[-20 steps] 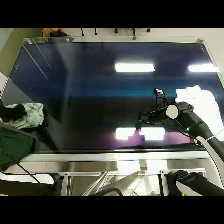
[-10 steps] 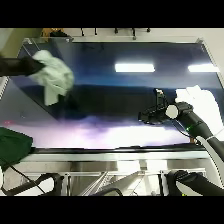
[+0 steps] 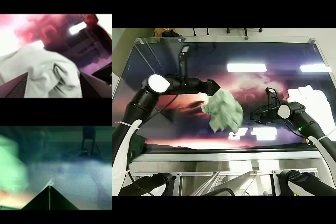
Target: Fold the shirts.
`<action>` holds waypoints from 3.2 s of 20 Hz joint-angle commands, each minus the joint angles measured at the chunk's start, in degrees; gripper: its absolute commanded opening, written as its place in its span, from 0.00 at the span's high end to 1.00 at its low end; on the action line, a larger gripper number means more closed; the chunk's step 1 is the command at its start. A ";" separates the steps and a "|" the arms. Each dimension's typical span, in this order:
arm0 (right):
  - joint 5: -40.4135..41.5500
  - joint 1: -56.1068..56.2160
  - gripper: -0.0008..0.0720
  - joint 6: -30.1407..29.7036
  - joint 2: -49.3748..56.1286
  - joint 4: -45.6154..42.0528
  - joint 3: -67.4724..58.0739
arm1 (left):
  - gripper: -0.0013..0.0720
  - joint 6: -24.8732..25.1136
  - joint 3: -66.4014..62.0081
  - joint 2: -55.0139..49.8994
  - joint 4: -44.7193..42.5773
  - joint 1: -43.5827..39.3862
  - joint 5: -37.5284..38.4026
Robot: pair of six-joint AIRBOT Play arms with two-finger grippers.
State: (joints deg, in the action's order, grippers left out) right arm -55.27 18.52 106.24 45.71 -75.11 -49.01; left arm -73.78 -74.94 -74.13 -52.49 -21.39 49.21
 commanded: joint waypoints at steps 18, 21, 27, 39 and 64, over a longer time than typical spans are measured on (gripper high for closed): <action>4.04 -0.46 0.27 -20.81 9.14 12.39 -0.31 | 0.03 -4.66 29.59 -4.61 4.35 -7.10 -2.47; 4.04 -0.94 0.33 -21.03 9.09 12.33 -0.33 | 0.03 -4.66 23.98 -10.23 4.22 -9.55 -2.08; 3.80 -4.00 0.33 -20.94 8.94 11.34 -0.90 | 0.96 -3.19 15.37 -16.13 4.04 -8.76 3.04; 8.68 -12.31 0.33 -34.99 17.31 24.70 -0.90 | 0.96 -2.34 13.86 -5.42 4.13 1.07 11.08; 9.70 -10.49 0.28 -51.89 22.34 39.17 -6.03 | 0.96 0.81 13.86 -4.68 4.04 1.68 13.79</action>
State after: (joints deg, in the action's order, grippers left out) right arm -45.15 8.84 55.96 70.19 -34.79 -54.63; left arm -73.97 -61.04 -78.85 -48.34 -19.75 61.69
